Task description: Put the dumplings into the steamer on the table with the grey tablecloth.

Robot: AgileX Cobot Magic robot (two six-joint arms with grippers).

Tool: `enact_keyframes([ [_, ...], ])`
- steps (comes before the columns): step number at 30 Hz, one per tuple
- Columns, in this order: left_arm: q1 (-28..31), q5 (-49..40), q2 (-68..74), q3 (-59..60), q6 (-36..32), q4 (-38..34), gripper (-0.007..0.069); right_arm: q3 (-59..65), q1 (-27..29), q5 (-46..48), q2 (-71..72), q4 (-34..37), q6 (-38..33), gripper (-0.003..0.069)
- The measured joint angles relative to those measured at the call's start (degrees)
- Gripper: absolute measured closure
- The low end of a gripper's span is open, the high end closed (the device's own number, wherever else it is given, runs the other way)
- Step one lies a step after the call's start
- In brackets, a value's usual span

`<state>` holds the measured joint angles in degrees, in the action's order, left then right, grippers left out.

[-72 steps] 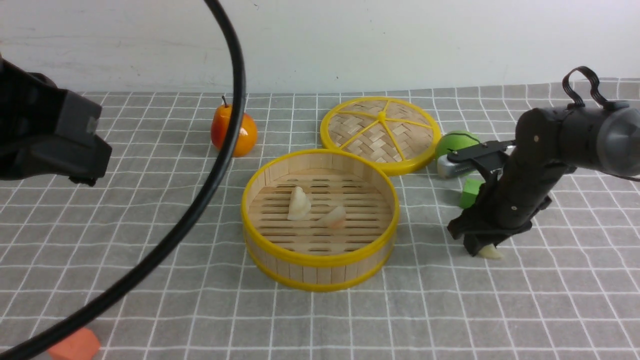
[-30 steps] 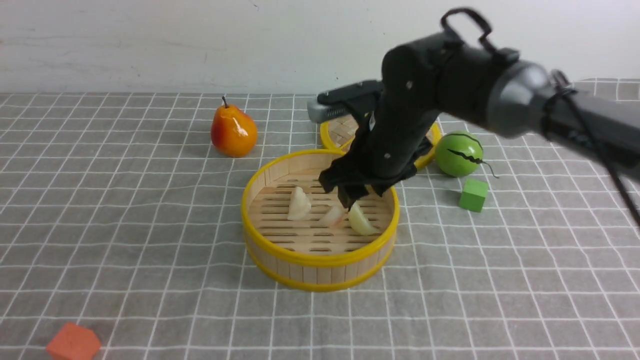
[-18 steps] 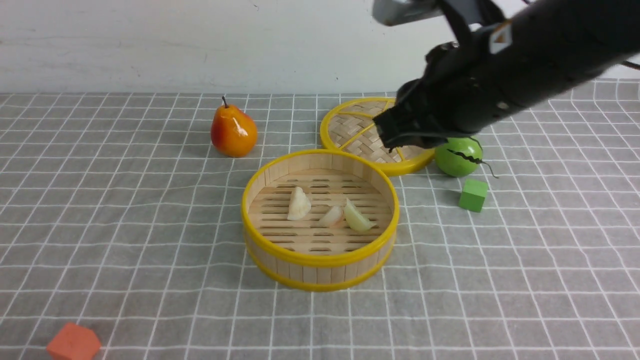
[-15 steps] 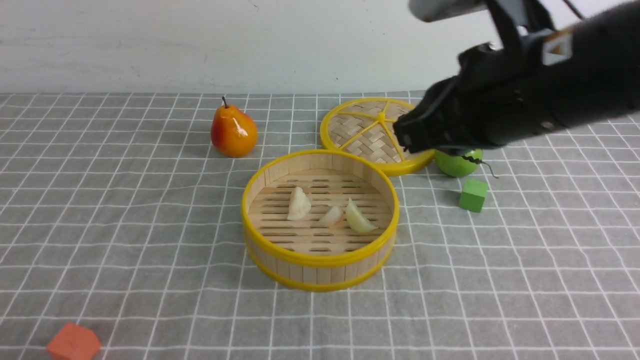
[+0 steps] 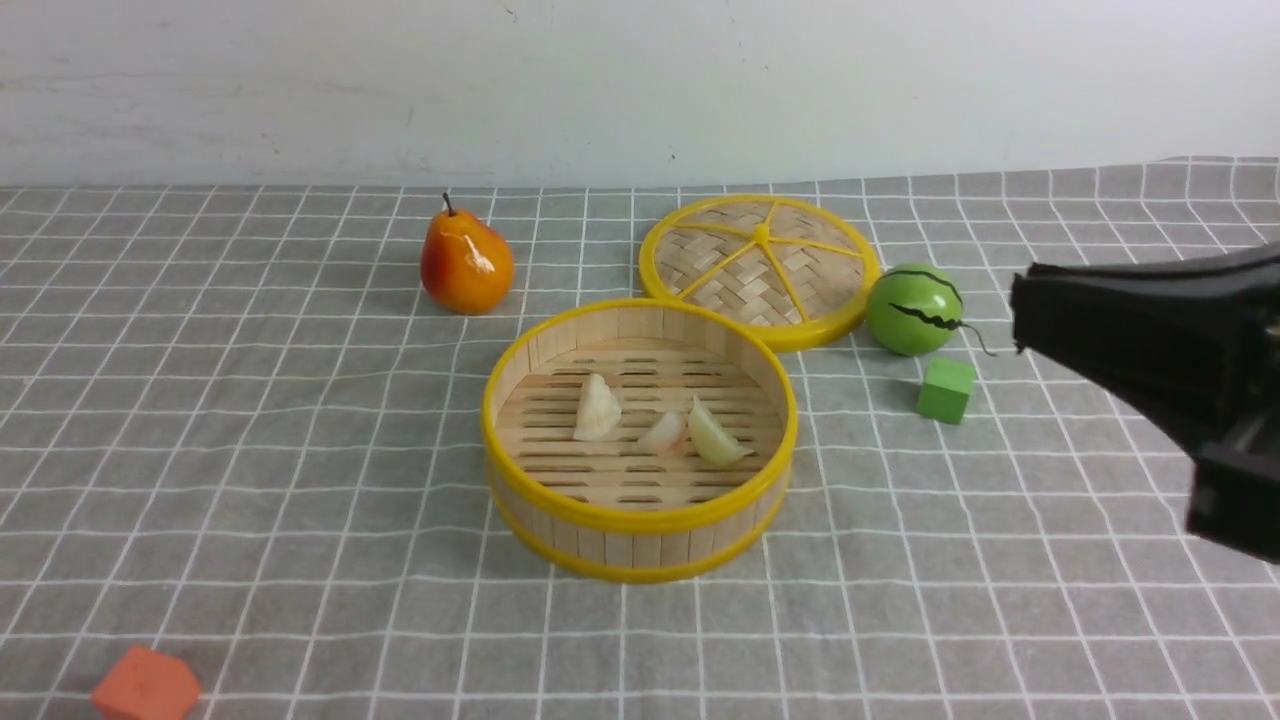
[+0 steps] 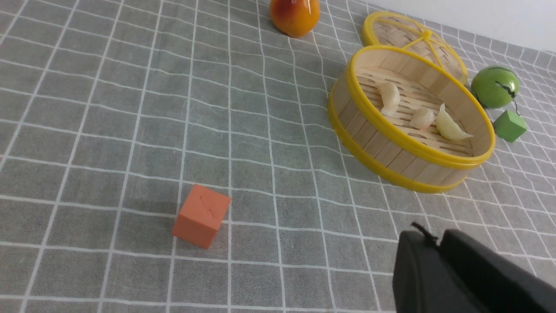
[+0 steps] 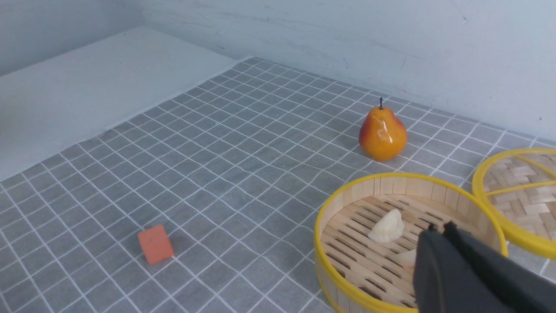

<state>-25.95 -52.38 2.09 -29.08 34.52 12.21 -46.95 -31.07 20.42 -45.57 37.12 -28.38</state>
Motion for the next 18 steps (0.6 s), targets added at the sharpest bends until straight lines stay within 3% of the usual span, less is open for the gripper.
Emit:
enact_keyframes([
  [12,0.0,0.0,0.0,0.0,0.0,0.0,0.0549,0.1,0.0,3.9,2.1,-0.1,-0.1,0.0673],
  [18,0.0,0.0,0.0,0.0,0.0,0.0,0.0542,0.9,0.0,3.5,2.8,-5.9,-0.1,0.0678],
])
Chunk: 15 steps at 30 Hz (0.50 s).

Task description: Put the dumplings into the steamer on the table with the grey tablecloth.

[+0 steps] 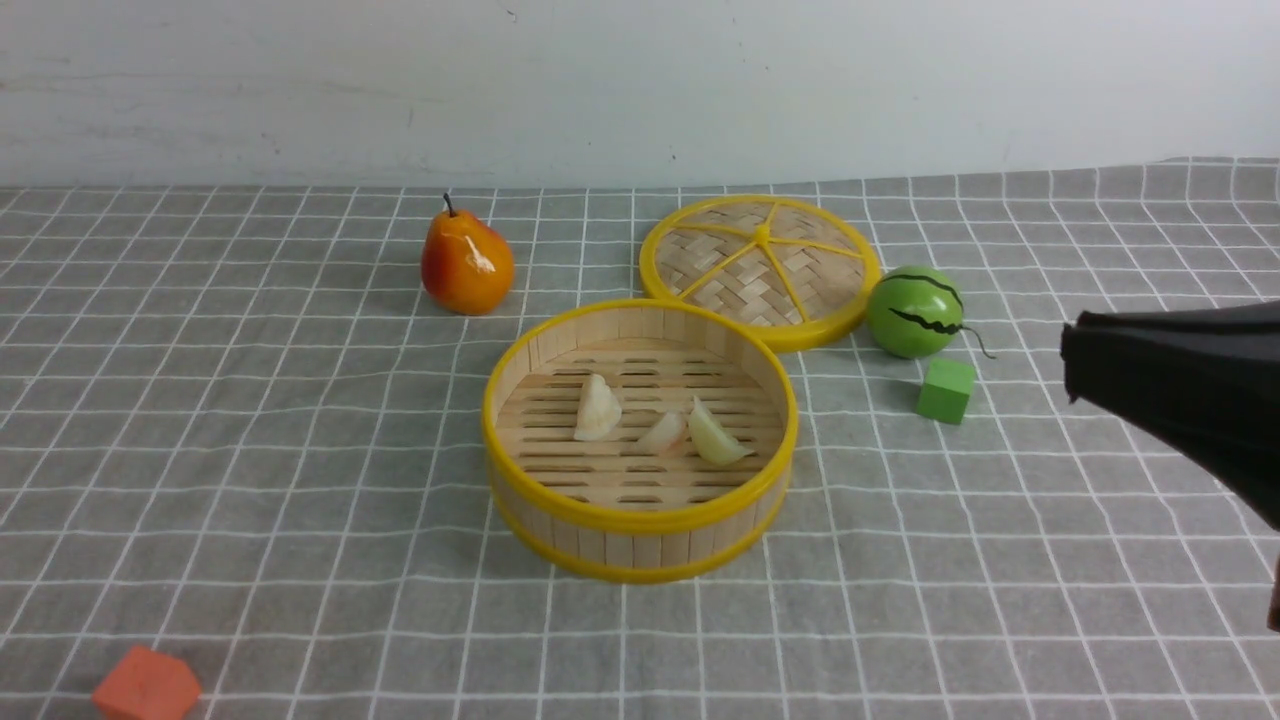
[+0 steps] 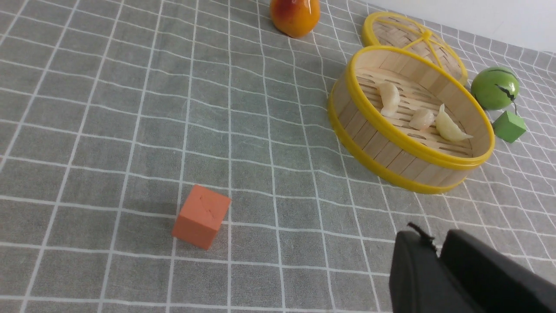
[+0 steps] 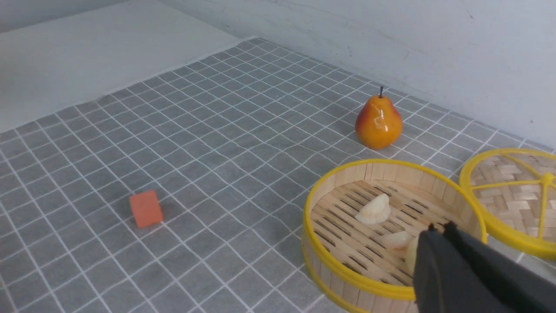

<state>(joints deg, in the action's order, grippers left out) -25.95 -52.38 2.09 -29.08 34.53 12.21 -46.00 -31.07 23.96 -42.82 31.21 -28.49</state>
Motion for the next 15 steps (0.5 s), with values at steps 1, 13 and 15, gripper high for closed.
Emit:
enact_keyframes([
  [1,0.0,0.0,0.0,0.0,0.0,0.0,0.0540,0.8,0.0,-0.8,0.4,-0.6,0.0,0.0680],
  [13,0.0,0.0,0.0,0.0,0.0,0.0,0.0530,28.3,15.7,-13.1,22.4,-16.5,18.3,0.0681],
  [15,0.0,0.0,0.0,0.0,0.0,0.0,0.0524,34.7,22.6,-13.1,29.5,-24.6,27.1,0.0681],
])
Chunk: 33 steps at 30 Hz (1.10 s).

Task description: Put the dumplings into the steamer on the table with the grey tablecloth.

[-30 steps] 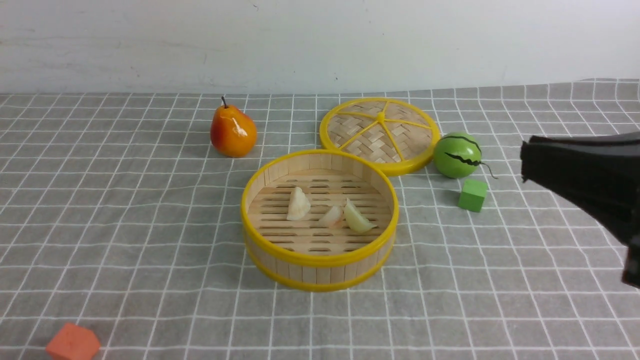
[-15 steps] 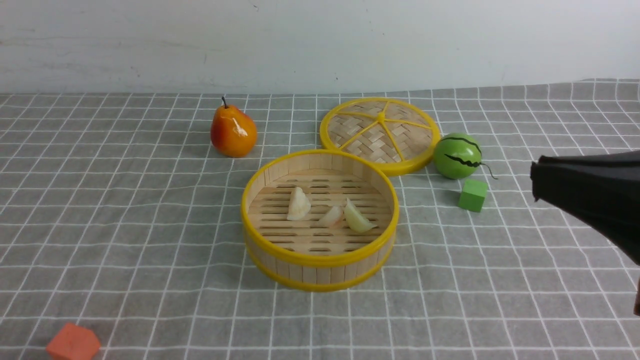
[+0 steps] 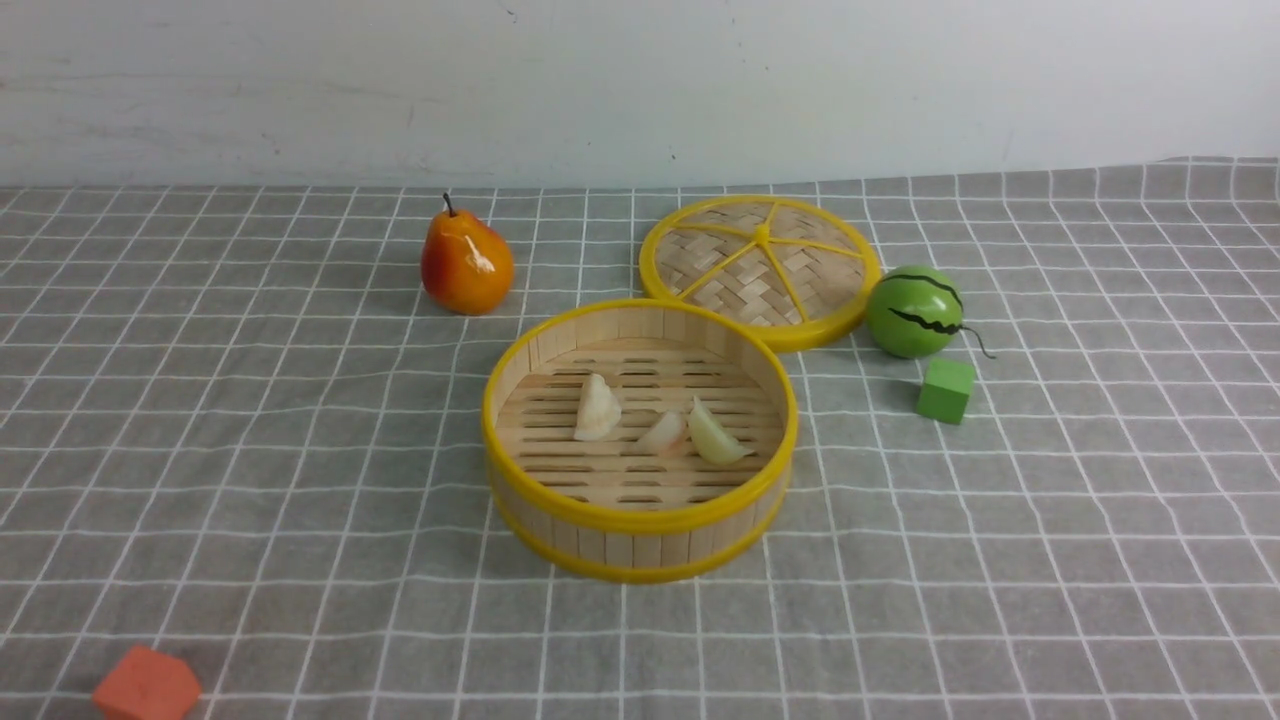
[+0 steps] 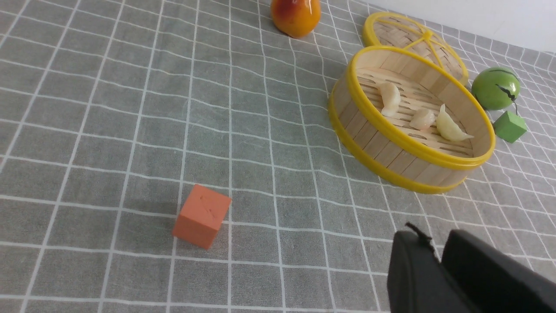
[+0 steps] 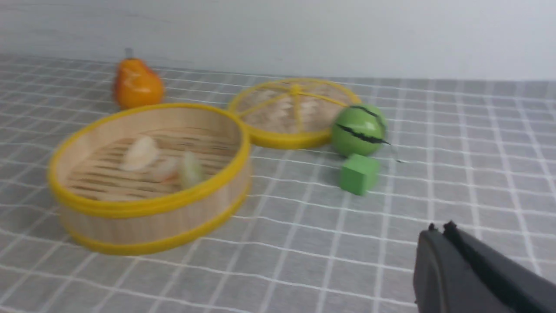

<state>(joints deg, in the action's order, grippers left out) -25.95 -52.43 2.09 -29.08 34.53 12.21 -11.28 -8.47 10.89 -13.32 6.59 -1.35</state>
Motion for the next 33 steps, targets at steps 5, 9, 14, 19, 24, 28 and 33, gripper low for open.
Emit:
enact_keyframes([
  [5,0.0,0.0,0.0,0.0,0.0,0.0,0.0519,7.1,7.5,2.2,9.0,-9.0,11.9,0.0681],
  [9,0.0,0.0,0.0,0.0,0.0,0.0,0.0515,12.1,11.2,4.7,13.3,-10.0,14.8,0.0681],
  [14,0.0,0.0,0.0,0.0,0.0,0.0,0.0513,12.7,11.4,8.8,13.9,-10.0,15.1,0.0681],
  [19,0.0,-0.6,0.0,0.0,0.0,0.0,0.0513,12.4,11.4,10.9,13.9,-9.6,14.6,0.0681],
  [24,0.0,-0.6,0.0,0.0,0.0,0.0,0.0512,12.3,11.4,10.9,13.9,-7.7,13.6,0.0681],
  [28,0.0,-0.6,0.0,0.0,0.0,0.0,0.0509,12.3,11.4,11.0,13.9,-7.0,13.4,0.0681],
  [33,0.0,-0.6,0.0,0.0,0.0,0.0,0.0501,12.3,11.4,11.0,13.9,-6.6,13.4,0.0678],
])
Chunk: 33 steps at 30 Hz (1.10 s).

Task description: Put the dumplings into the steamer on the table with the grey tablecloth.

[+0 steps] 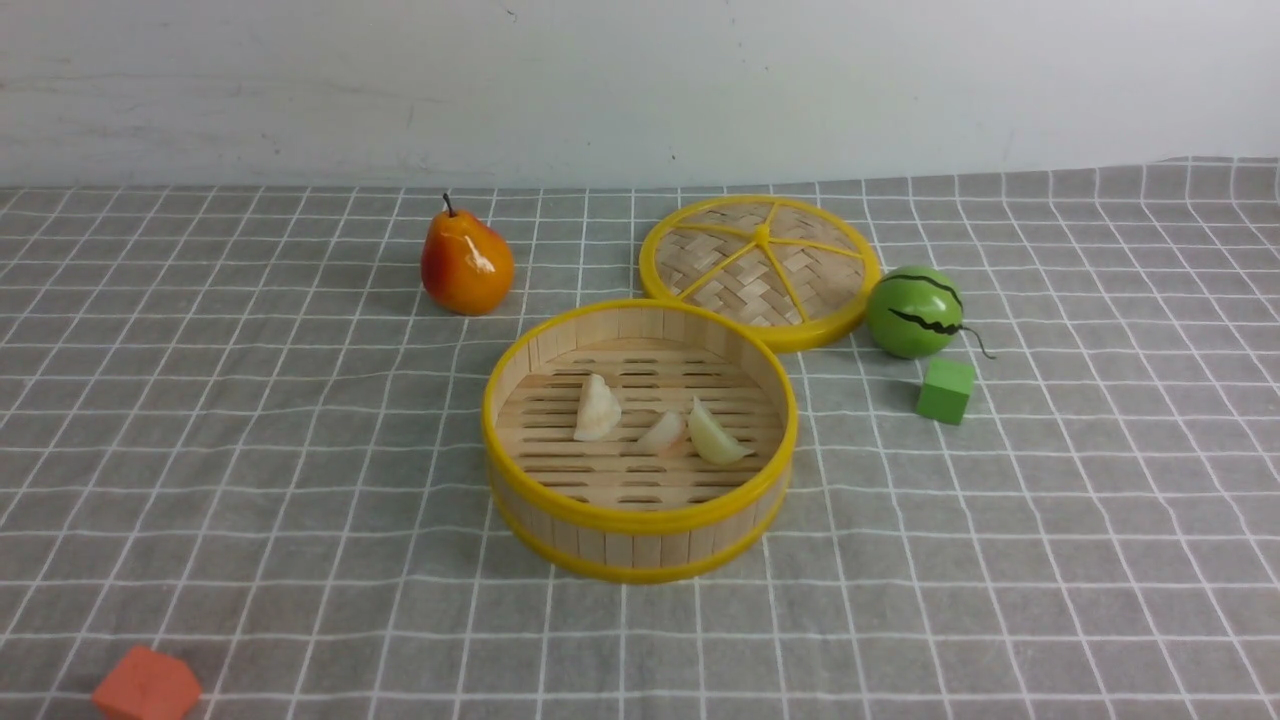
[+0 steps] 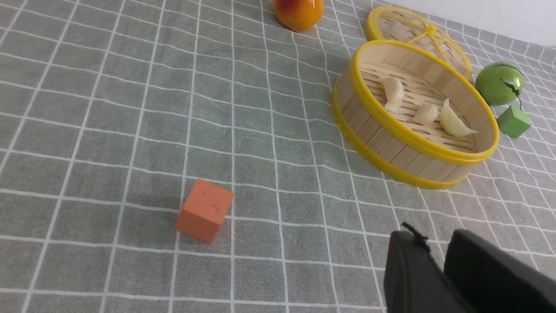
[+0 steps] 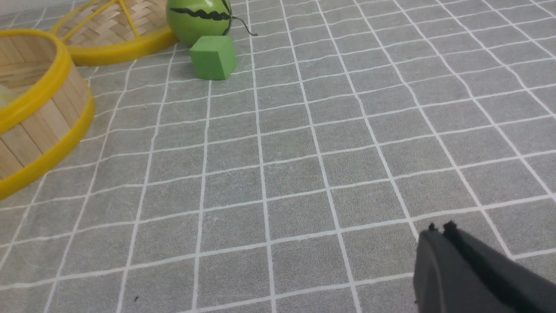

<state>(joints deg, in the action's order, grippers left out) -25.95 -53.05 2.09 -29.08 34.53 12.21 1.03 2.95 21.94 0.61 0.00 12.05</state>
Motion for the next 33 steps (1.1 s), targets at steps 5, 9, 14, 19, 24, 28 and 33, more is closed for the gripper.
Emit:
enact_keyframes([
  [5,0.0,0.0,0.0,0.0,0.0,0.0,0.0497,0.0,0.0,0.0,0.0,0.0,0.0,0.0676],
  [9,0.0,0.0,0.0,0.0,0.0,0.0,0.0494,0.0,0.0,0.0,0.0,0.0,0.0,0.0672],
  [14,0.0,0.0,0.0,0.0,0.0,0.0,0.0491,0.0,0.0,0.0,0.0,0.0,-0.1,0.0669],
  [19,0.0,1.2,0.0,1.6,0.0,0.0,0.0484,0.0,0.0,0.0,0.0,0.0,-0.2,0.0663],
  [24,3.7,14.9,0.0,7.8,-0.4,0.2,0.0536,0.0,0.0,0.0,0.0,0.0,-0.2,0.0659],
  [28,14.1,29.3,0.0,14.1,-8.2,-2.9,0.0638,0.0,0.0,0.1,0.0,0.0,-0.2,0.0655],
  [33,26.3,38.1,0.0,21.3,-19.8,-11.7,0.0638,0.0,0.0,0.1,0.0,0.0,-0.2,0.0650],
])
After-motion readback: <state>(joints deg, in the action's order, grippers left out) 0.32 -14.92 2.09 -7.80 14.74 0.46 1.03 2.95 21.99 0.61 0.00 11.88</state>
